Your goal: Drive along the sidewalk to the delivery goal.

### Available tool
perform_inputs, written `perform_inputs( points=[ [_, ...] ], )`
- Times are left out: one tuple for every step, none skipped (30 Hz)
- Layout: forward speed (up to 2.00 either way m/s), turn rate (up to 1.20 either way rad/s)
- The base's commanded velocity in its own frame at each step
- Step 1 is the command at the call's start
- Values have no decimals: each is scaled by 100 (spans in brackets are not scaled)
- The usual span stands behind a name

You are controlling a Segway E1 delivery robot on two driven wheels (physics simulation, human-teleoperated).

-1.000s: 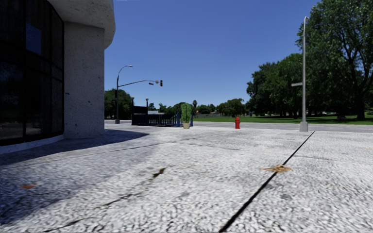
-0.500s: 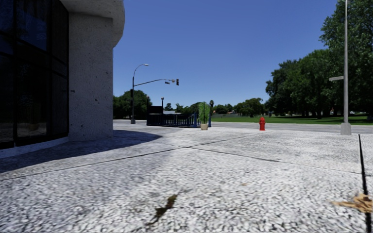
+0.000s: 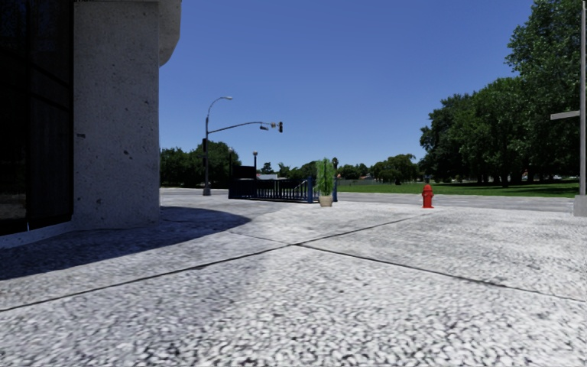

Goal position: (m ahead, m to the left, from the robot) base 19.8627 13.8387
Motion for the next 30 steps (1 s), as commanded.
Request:
perform_inputs(
  points=[
    [200, 0],
    [200, 0],
    [200, 0],
    [200, 0],
    [200, 0],
    [200, 0],
    [200, 0],
    [200, 0],
    [200, 0],
    [200, 0],
    [200, 0],
    [200, 0],
    [200, 0],
    [200, 0],
    [200, 0],
    [200, 0],
    [200, 0],
    [200, 0],
    [200, 0],
    [200, 0],
    [200, 0],
    [200, 0],
    [200, 0],
    [200, 0],
    [200, 0],
    [200, 0],
    [200, 0],
    [200, 0],
    [200, 0],
    [200, 0]
  ],
)
